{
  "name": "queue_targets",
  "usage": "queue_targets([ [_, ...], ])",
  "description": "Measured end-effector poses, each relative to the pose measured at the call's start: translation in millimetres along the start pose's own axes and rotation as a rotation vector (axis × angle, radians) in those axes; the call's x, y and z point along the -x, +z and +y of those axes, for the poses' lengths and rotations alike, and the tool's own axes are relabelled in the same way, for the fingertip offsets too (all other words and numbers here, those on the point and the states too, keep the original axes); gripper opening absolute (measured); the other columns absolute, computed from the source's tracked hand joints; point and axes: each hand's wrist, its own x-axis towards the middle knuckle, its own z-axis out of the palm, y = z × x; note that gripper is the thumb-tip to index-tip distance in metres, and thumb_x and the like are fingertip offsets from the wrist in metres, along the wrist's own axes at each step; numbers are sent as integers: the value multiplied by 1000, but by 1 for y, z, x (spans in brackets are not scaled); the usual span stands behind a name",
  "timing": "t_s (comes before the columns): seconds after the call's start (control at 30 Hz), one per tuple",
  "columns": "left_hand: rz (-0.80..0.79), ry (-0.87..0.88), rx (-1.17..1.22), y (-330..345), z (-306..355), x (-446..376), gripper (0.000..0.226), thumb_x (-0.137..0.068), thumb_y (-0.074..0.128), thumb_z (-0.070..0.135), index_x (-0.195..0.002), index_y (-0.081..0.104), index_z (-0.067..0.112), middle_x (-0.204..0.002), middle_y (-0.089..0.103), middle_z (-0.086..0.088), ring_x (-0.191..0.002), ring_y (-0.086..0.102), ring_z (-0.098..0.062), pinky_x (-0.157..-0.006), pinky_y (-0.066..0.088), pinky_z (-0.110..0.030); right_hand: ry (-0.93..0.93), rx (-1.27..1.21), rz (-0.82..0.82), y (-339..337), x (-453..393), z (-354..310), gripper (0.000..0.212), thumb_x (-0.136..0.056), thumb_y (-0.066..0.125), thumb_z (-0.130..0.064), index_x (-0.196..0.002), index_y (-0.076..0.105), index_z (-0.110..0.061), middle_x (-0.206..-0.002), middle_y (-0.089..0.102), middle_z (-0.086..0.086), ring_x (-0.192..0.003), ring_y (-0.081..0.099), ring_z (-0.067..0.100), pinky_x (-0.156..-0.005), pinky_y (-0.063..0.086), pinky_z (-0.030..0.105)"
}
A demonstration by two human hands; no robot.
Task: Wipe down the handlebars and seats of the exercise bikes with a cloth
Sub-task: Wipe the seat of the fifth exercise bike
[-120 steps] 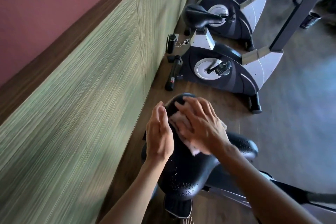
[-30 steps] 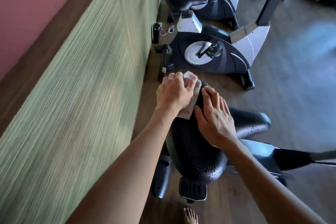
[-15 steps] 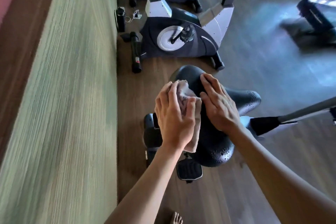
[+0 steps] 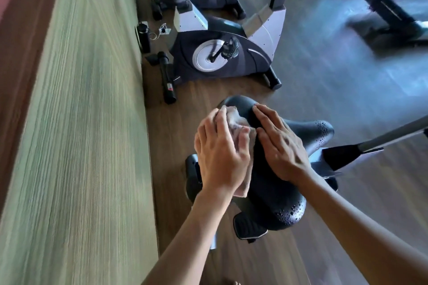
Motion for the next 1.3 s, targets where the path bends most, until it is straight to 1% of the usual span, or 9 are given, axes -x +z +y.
queue_targets([
  [0.2,-137,97,-413,12,17,-67,53,-99,42,55,-129,61,16,-132,60,-5,-125,52,-27,-104,37,-43,-13,-96,50,2,-2,6,58,-103,27,-41,-152,43,-15,-160,38,-8,-146,36,8,-120,32,35],
  [0.37,-300,245,-560,24,31,-104,55,-96,31,55,-112,69,18,-120,66,-5,-117,53,-27,-101,35,-44,26,-311,308,4,0,9,48,-103,36,-29,-146,44,-9,-149,45,3,-140,42,14,-119,31,31],
  [0.57,-355,509,-710,41,57,-102,55,-96,26,49,-87,71,20,-96,70,-3,-99,58,-27,-94,39,-45,88,-731,318,-20,-2,29,32,-103,43,-17,-131,56,-7,-128,62,3,-124,58,18,-105,42,25],
  [0.67,-386,666,-796,64,86,-81,46,-101,34,42,-74,66,21,-81,70,-3,-86,59,-31,-84,40,-44,63,-722,315,-50,-10,71,29,-102,45,-15,-126,60,-8,-117,66,3,-107,63,11,-92,46,22],
  [0.83,-362,368,-822,109,125,-56,60,-102,24,48,-68,63,19,-78,70,-1,-82,56,-24,-89,38,-42,107,-724,248,-78,-36,152,31,-98,44,-26,-116,64,-12,-111,68,-3,-84,55,-4,-80,42,20],
  [0.93,-291,201,-795,133,149,-48,60,-98,35,49,-57,65,17,-64,67,-6,-68,58,-23,-78,44,-38,132,-773,137,-80,-43,183,29,-98,43,-24,-113,65,-13,-111,68,-5,-95,59,1,-85,43,18],
  [1.03,-267,123,-829,150,165,-46,60,-95,36,53,-61,71,18,-64,67,-6,-67,61,-24,-75,45,-37,136,-854,58,-81,-48,200,29,-99,42,-27,-111,65,-14,-109,68,-5,-101,61,6,-88,44,16],
  [1.13,-234,118,-779,159,170,-38,56,-94,38,54,-64,69,19,-69,70,-3,-71,63,-25,-76,43,-39,143,-936,26,-81,-53,207,30,-101,40,-29,-108,66,-15,-107,69,-6,-105,63,8,-92,46,19],
  [1.3,-198,240,-605,140,155,-32,40,-95,50,51,-76,67,20,-80,69,3,-82,61,-20,-82,46,-38,105,-992,-70,-67,-63,204,36,-106,34,-34,-110,64,-14,-106,70,-4,-109,65,16,-102,49,38],
])
